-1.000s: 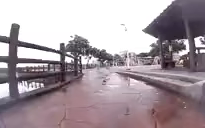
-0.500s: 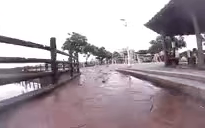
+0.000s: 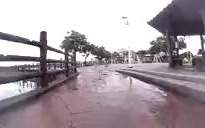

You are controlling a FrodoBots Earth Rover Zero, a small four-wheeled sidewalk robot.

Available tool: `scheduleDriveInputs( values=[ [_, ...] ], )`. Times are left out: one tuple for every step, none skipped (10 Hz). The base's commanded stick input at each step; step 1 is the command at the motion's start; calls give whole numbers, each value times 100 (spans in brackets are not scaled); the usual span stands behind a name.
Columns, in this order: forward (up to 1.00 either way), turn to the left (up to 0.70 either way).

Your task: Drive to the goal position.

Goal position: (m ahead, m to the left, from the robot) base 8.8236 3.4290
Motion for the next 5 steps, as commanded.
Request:
scheduleDriveInputs(
  values=[
    [100,-1],
    [100,-1],
    [100,-1],
    [100,-1],
    [100,-1]
  ],
)
